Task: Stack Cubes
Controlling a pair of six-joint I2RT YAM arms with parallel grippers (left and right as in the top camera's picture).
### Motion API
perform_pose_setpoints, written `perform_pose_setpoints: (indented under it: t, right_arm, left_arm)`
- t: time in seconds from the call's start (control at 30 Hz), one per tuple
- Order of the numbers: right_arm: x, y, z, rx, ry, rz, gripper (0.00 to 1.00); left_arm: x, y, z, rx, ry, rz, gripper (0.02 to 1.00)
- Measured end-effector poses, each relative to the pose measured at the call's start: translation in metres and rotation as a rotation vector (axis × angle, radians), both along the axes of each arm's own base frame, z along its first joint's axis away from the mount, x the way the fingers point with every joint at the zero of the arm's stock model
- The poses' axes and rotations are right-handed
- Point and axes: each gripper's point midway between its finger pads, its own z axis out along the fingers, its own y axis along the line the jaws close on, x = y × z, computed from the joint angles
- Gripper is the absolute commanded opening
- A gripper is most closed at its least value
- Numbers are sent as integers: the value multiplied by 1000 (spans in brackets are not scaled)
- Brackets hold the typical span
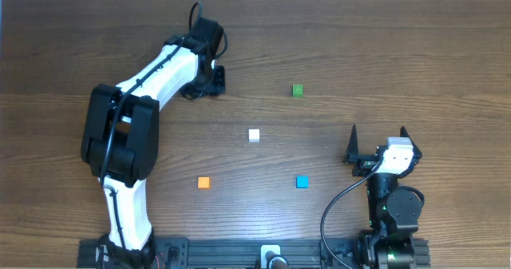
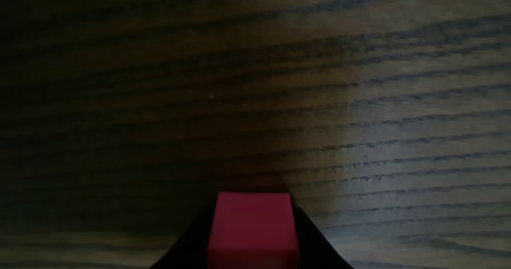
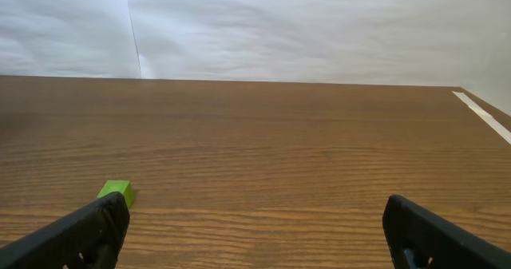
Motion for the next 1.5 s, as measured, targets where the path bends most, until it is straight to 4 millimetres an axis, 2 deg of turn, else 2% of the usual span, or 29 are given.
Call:
perform_pose_setpoints:
  t: [0.13, 0.3, 0.43, 0.57, 0.63, 0.7, 0.8, 0.93, 1.1, 1.5]
  right_arm:
    - [0, 0, 0, -1, 0, 0, 991]
    - [0, 0, 0, -1, 0, 0, 991]
    - [0, 0, 0, 0, 0, 0, 991]
    - [0, 0, 0, 0, 0, 0, 993]
    - [0, 0, 0, 0, 0, 0, 993]
    - [0, 0, 0, 0, 0, 0, 991]
    - [0, 0, 0, 0, 0, 0, 991]
    - [0, 0, 0, 0, 0, 0, 991]
    - [0, 0, 0, 0, 0, 0, 993]
    - [0, 0, 0, 0, 0, 0, 991]
  left_arm:
    - [-3, -2, 0, -5, 11, -5, 40]
    - [-26, -8, 7, 5, 81, -7, 40]
    - [-36, -27, 48, -25, 26, -20, 38]
    - [-62, -60, 109, -84, -63, -43, 38]
    - [-75, -78, 124, -108, -83, -54, 38]
    - [-84, -92, 128, -125, -87, -49, 36]
    - [-104, -123, 120, -147, -84, -67, 38]
    - [-124, -139, 97, -156, -64, -50, 38]
    - [-140, -136, 71, -124, -14, -3, 38]
    - [-135, -128, 42, -55, 4, 66, 38]
